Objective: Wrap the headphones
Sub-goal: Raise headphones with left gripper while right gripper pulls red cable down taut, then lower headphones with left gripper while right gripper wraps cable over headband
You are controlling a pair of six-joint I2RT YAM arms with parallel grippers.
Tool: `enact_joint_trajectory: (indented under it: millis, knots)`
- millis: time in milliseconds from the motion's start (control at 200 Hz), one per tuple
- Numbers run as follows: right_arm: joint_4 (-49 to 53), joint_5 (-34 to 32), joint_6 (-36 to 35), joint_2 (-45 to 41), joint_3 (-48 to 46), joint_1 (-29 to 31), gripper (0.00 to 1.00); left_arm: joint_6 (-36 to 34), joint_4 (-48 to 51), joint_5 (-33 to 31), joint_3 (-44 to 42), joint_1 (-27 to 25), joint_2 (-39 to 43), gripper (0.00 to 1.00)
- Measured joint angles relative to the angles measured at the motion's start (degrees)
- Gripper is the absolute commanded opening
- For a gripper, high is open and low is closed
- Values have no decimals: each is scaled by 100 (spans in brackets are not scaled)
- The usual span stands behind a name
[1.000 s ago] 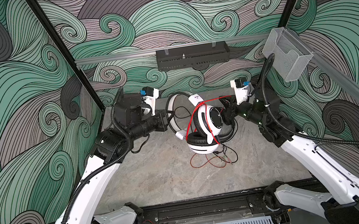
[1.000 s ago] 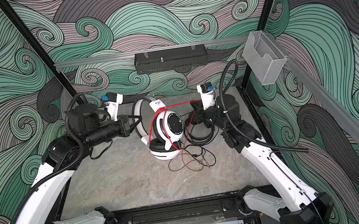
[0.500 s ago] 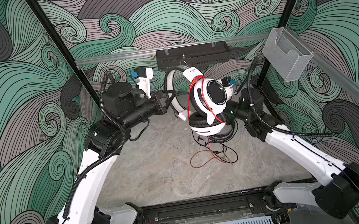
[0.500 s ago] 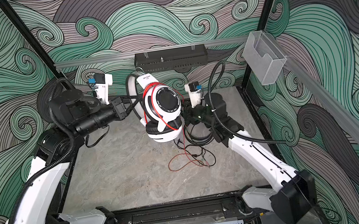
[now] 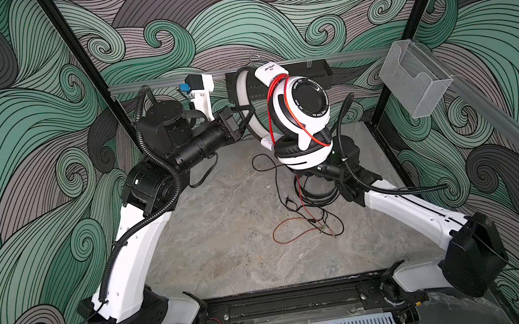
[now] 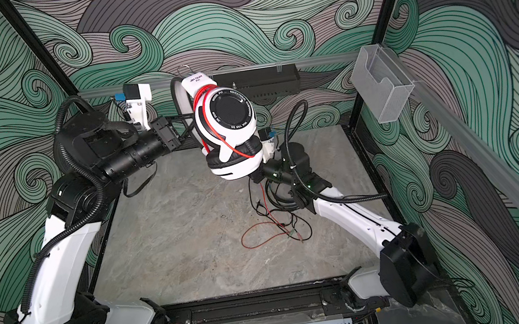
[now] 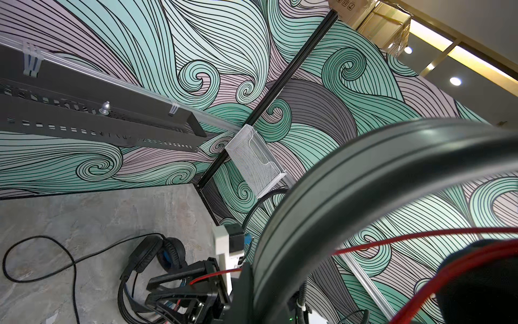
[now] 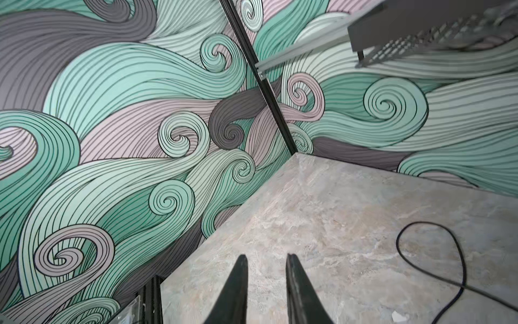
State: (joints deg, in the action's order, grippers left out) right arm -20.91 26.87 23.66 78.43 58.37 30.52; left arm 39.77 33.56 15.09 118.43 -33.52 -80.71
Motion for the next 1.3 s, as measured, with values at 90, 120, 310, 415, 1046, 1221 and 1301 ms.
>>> enact_joint_trajectory:
  millis: [90,120,310,415,1046,1221,1301]
  knots:
    - [-13,35,-7,72,-278,57,22,55,-7,-98,107,4,-31,0]
    - [-20,46,-2,103,-354,85,21,81,-11,-140,142,13,-33,0]
    - [57,116,-105,201,-732,343,13,240,-83,-396,245,122,-35,0]
    - [153,129,-179,184,-885,472,5,382,-133,-697,240,221,-35,0]
    - [4581,-2129,-2310,-542,907,2013,0,1513,-181,-3661,-1095,1069,210,0]
    - [5838,-3071,-2959,-372,1932,2857,0,990,-125,-4264,-1840,1036,131,0]
    - [6264,-3416,-3294,-232,2529,3163,0,511,-153,-4531,-2426,944,142,0]
